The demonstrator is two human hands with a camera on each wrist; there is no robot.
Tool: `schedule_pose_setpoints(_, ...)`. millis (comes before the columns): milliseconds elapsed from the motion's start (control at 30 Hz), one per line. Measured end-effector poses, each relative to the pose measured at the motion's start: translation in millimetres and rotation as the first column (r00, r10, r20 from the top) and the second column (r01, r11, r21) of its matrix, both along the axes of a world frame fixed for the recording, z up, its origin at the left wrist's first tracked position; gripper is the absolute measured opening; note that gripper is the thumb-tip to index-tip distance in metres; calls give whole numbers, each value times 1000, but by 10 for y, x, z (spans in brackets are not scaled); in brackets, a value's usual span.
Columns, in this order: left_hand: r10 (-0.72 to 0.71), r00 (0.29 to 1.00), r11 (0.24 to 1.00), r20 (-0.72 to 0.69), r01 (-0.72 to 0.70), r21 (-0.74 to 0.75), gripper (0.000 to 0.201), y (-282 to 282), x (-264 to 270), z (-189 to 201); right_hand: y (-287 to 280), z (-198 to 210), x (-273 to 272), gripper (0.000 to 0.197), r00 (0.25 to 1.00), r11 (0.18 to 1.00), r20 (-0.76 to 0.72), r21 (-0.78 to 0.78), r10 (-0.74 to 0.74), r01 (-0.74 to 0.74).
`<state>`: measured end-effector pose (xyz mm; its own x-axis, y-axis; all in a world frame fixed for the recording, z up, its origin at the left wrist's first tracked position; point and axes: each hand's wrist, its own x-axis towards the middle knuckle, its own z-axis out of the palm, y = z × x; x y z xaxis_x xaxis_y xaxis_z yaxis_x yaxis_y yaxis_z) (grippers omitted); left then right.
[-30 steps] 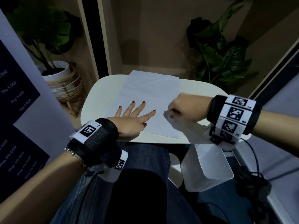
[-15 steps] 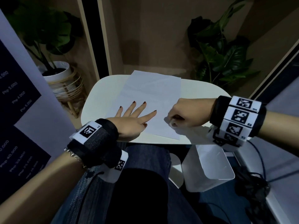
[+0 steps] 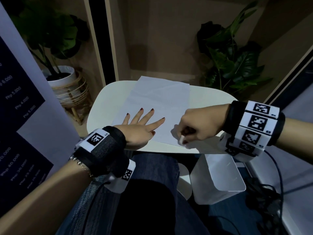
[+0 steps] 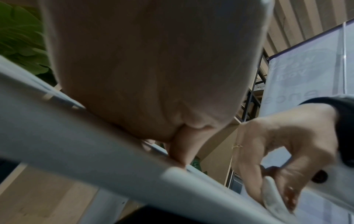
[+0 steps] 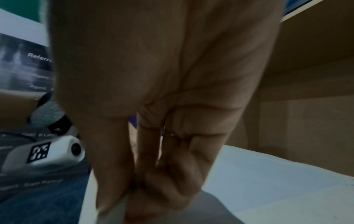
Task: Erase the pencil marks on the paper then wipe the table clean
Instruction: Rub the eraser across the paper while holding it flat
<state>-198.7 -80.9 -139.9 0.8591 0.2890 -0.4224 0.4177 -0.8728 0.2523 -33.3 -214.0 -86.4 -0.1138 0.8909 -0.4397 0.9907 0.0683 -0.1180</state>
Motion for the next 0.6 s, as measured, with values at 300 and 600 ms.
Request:
schedule_pose_setpoints(300, -6, 1000, 1000, -13, 6, 7, 55, -12, -8, 20, 155, 103, 87, 15, 991, 991, 74, 79, -114, 108)
schedule_pose_setpoints(600, 19, 1000, 1000, -11, -19, 21, 56, -29, 16, -1, 492, -61, 67, 22, 975, 961, 103, 217, -197, 171)
